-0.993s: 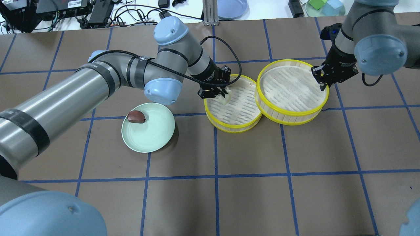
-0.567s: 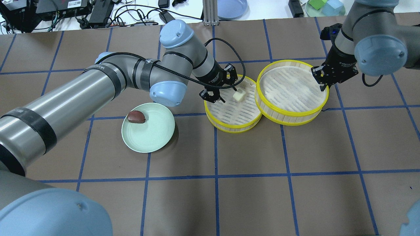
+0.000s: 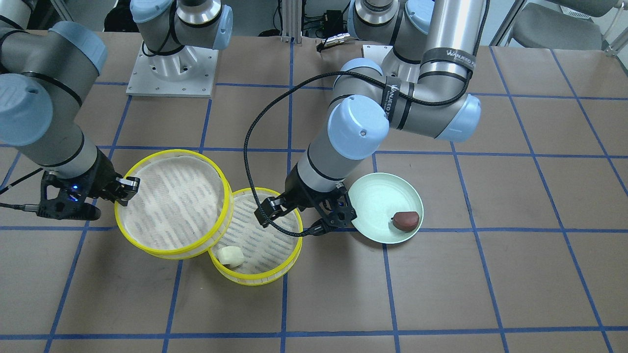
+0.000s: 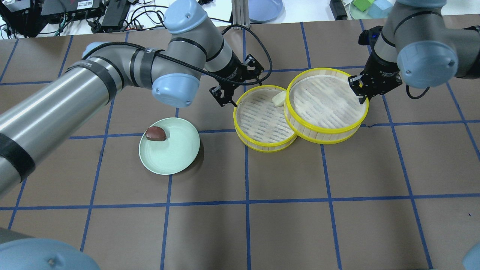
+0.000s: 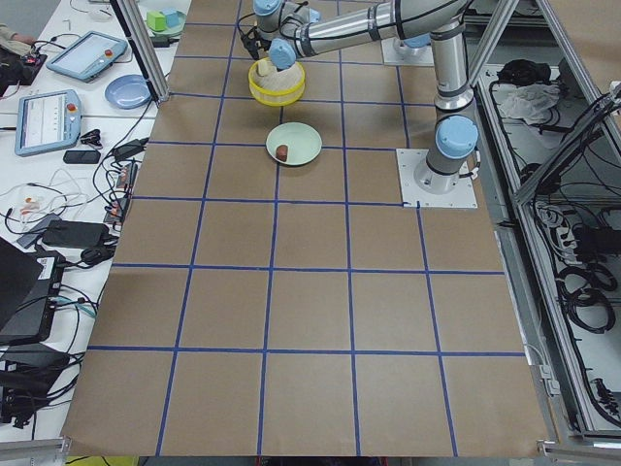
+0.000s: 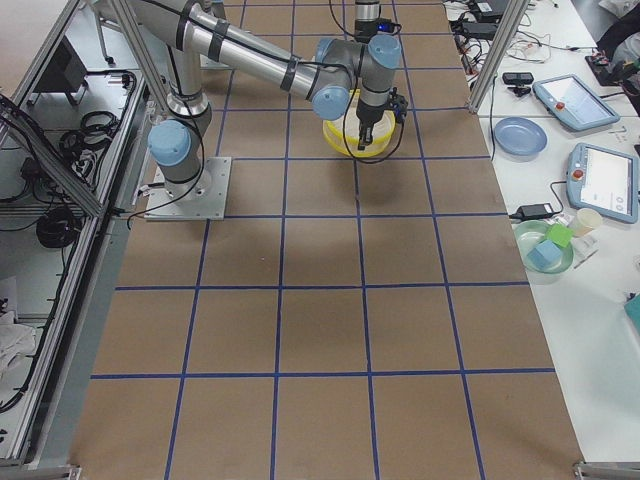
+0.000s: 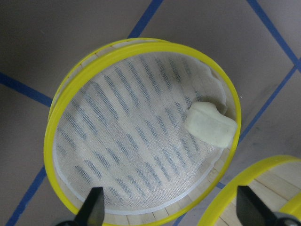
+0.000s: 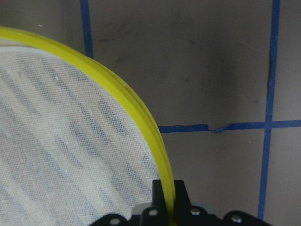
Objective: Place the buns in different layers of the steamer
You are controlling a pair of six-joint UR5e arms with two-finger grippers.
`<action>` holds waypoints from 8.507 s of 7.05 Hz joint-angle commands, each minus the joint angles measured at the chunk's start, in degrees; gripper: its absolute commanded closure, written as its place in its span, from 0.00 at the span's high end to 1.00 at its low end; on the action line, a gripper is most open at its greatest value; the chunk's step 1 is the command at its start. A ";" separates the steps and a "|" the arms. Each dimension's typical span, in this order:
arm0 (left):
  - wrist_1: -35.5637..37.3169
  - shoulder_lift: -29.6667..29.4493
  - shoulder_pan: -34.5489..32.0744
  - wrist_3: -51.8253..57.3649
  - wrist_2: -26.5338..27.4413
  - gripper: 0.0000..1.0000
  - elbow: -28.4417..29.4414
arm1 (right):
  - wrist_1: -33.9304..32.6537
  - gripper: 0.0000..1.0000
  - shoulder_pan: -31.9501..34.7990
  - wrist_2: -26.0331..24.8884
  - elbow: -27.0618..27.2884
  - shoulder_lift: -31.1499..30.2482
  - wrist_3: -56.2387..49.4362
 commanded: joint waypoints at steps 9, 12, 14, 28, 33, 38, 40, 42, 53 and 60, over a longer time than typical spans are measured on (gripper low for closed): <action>-14.01 5.65 14.25 45.40 20.49 1.00 -11.28 | -11.39 0.00 14.89 -1.58 0.09 6.31 19.76; -6.04 1.18 15.49 50.62 20.40 0.99 -10.49 | -10.86 0.00 14.98 -2.37 0.44 6.39 19.67; -3.47 -1.20 15.57 52.29 20.49 0.99 -10.49 | -10.86 0.12 14.98 -2.46 0.97 6.48 19.49; -5.29 -0.78 17.42 50.49 18.60 0.00 -9.36 | 17.63 1.00 14.28 1.32 -14.95 -11.27 17.56; -8.74 5.20 7.86 15.52 1.99 0.00 -1.97 | 16.30 1.00 14.10 1.06 -14.33 -11.27 17.65; 0.48 3.01 2.66 -3.25 -16.32 0.00 -4.59 | 16.82 1.00 14.01 0.97 -14.33 -11.54 17.56; 4.71 1.26 0.90 -3.78 -16.86 0.28 -4.95 | 16.91 1.00 13.92 1.06 -14.24 -11.54 17.47; 4.80 0.99 0.72 -7.20 -16.95 1.00 -4.95 | 16.91 1.00 14.01 1.14 -14.24 -11.62 17.47; -29.73 22.23 11.80 45.09 24.36 1.00 1.46 | 17.00 1.00 13.84 1.14 -13.71 -11.71 17.47; -31.58 26.30 12.41 44.65 18.47 1.00 0.32 | 17.17 1.00 13.75 1.14 -13.71 -11.80 17.47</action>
